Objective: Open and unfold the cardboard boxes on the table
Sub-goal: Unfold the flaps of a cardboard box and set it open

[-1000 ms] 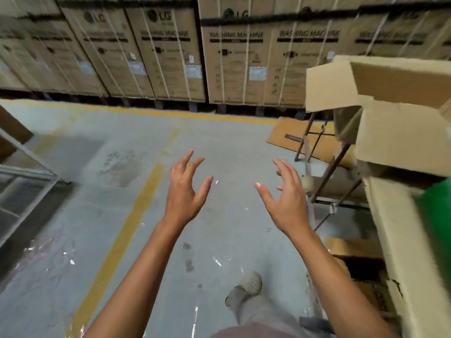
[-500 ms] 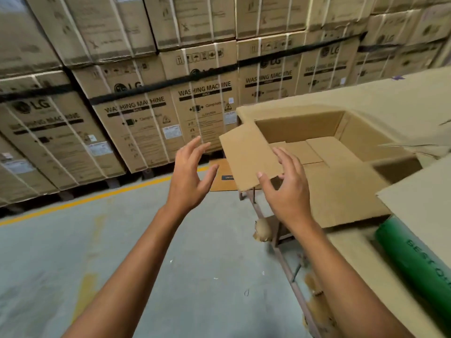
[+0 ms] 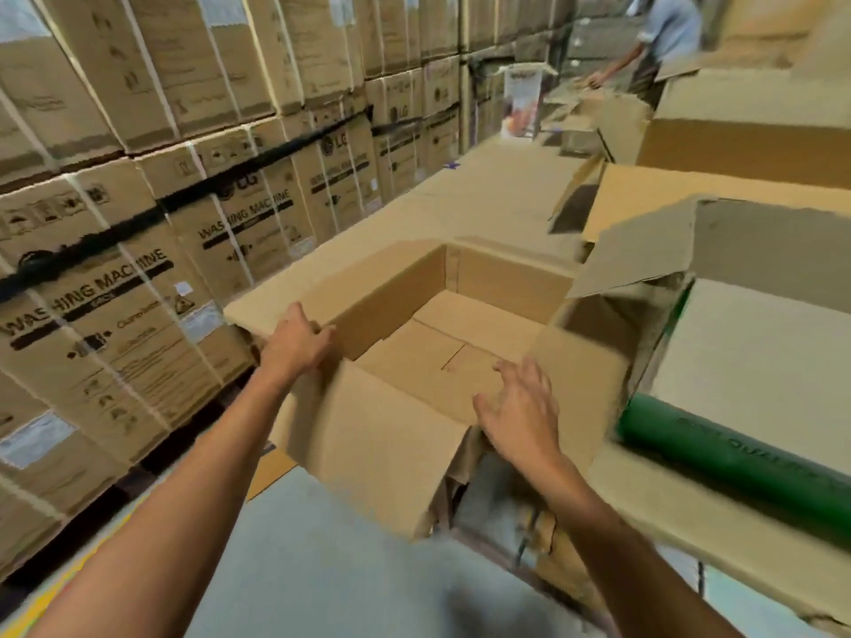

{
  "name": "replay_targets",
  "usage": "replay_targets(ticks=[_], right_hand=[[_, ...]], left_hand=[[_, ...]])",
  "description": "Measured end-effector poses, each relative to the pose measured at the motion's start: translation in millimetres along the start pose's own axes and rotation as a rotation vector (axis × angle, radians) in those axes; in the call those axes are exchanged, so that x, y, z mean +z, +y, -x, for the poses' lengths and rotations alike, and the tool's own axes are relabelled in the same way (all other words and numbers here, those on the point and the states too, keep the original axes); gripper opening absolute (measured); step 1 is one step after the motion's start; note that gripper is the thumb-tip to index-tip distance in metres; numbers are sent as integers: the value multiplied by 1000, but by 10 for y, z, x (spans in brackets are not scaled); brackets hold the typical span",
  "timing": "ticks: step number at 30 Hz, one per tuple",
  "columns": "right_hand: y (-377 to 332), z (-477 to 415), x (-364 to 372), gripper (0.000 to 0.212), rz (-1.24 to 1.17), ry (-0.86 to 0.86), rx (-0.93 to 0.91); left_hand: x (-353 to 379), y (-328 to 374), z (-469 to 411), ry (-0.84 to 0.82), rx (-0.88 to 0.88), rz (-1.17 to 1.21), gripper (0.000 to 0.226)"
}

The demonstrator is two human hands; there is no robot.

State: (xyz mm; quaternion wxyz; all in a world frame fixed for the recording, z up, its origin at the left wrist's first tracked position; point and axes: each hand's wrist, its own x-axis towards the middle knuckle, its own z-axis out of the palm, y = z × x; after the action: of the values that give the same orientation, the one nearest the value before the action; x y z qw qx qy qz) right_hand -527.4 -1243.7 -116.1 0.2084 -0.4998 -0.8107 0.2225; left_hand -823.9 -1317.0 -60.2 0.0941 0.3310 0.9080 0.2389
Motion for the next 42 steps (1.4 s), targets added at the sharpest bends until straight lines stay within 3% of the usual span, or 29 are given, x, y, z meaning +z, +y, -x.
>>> replay_targets(ticks=[4,6,10,14,16,20,25,29,34,38,42], right_hand=[[34,111,219,73,-126,-12,201],[-12,156,288,78,-224,18,317],[-61,171,428,92,-356,71,571],[-99,265,443,109,-438,60,800],[-127,362,472,113,-454,61,851],[-213,575,499,116,-479,102,894],[-359,872,492,121,-572,134,967],[-502,1087,538,101,-718,244,911],[-706,1266,464,78,-758,271,816],[-932,1392,351,57,-716,332,754],[-1228,1587,278,51,-690,415,730]], left_hand=[[116,-191,-531,-148,-47,58,48],[289,-301,-704,-199,-72,179,52],[452,-375,-727,-163,-108,389,45],[612,-672,-859,-198,-74,525,71],[790,-941,-982,-187,-77,532,73],[491,-957,-326,-163,-56,602,41],[565,-1333,151,-89,-114,682,52],[286,-1275,777,14,-166,811,63],[-14,-1236,1085,132,-205,961,54],[-213,-1258,1166,133,-199,1026,51],[-478,-1355,1201,116,-166,1068,49]])
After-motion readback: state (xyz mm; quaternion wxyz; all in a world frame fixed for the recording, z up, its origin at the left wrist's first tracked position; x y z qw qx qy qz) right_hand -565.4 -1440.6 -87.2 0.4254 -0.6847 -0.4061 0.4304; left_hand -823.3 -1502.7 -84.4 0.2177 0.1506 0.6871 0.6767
